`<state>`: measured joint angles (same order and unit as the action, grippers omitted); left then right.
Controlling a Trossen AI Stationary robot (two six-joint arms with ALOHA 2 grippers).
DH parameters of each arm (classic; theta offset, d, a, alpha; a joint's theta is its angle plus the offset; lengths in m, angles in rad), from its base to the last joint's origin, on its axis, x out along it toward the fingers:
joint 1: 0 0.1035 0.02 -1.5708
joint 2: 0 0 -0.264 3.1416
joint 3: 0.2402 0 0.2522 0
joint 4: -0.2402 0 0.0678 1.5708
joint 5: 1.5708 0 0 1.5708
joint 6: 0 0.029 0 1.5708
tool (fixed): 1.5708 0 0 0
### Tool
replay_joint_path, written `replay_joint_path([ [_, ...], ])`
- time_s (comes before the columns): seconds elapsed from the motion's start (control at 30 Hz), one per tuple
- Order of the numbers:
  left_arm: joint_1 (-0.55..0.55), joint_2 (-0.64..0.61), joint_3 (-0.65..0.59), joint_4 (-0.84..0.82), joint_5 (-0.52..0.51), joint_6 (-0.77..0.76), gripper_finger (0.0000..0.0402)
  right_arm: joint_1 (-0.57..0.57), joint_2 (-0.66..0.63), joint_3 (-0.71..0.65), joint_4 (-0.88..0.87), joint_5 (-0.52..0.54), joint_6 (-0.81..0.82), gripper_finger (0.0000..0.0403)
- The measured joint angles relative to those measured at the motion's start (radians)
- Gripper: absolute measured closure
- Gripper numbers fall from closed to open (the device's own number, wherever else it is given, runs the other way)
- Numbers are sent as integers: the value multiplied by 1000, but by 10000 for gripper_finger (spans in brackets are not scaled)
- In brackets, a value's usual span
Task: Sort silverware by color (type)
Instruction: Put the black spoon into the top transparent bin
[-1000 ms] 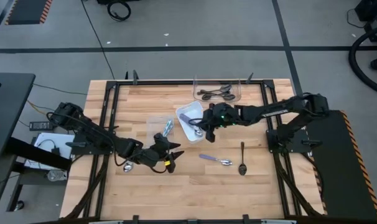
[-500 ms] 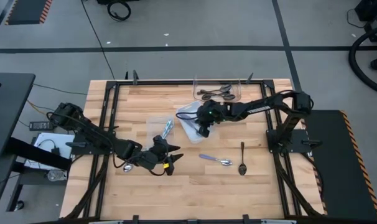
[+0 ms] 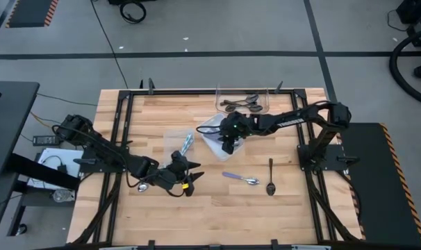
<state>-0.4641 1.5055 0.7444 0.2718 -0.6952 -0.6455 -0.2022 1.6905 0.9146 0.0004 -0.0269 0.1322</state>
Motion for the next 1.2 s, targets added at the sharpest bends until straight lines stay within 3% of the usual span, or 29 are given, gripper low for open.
replay_joint_path([
  [0.33,0,0,0,-34,0,62,214,76,0,134,-107,8,-2,263],
  [0.8,24,1,0,-71,-26,186,214,243,-6,136,-187,13,4,264],
  [1.2,58,1,0,-106,-27,223,214,397,-167,128,-421,190,105,264],
])
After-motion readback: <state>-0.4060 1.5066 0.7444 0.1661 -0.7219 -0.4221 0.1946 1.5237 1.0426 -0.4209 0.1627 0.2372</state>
